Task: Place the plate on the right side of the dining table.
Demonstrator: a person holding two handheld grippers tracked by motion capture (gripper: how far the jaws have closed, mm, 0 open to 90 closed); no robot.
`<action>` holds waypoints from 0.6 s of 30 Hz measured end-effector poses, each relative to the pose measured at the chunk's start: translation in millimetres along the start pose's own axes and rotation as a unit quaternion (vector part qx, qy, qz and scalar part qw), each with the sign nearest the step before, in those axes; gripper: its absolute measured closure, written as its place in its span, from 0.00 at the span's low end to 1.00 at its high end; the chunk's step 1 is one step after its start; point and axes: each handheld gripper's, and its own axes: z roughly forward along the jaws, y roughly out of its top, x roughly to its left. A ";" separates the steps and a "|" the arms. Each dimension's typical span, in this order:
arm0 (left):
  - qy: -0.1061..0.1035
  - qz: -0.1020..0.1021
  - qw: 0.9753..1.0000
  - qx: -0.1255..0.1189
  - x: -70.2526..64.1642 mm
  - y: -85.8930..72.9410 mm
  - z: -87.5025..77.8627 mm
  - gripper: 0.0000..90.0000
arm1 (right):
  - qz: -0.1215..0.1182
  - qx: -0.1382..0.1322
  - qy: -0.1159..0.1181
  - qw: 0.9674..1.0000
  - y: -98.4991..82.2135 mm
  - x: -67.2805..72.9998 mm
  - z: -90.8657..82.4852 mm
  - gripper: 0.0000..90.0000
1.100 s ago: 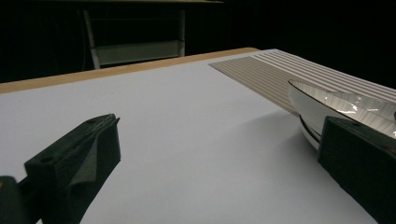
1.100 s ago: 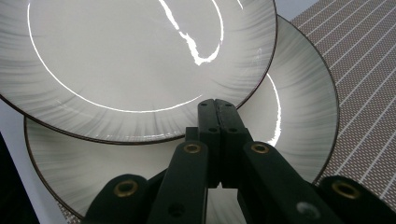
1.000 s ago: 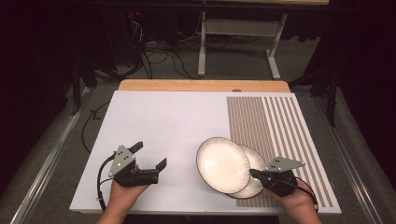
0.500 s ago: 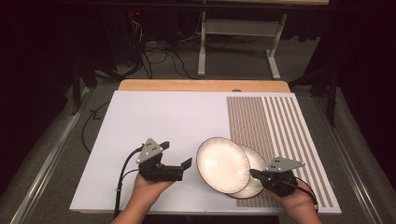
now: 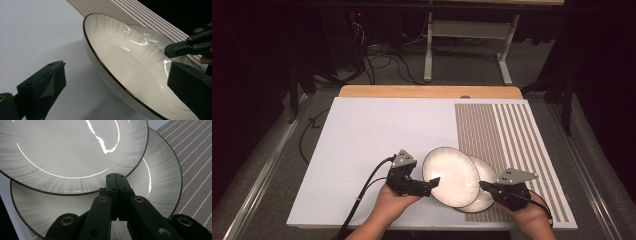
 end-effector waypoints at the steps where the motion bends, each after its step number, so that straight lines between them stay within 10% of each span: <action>1: -0.001 -0.006 1.000 0.002 -1.0 -1.0 1.1 0.05 | -0.002 0.000 -0.001 1.000 0.2 0.1 0.0 1.00; 8: -0.039 -0.046 0.998 0.026 -2.5 -7.9 7.8 0.12 | 0.001 -0.001 0.001 1.000 0.3 0.7 -0.2 1.00; 18: -0.062 -0.052 0.996 0.046 -0.1 -8.7 12.3 0.33 | -0.004 0.000 0.003 1.000 1.1 2.5 0.8 1.00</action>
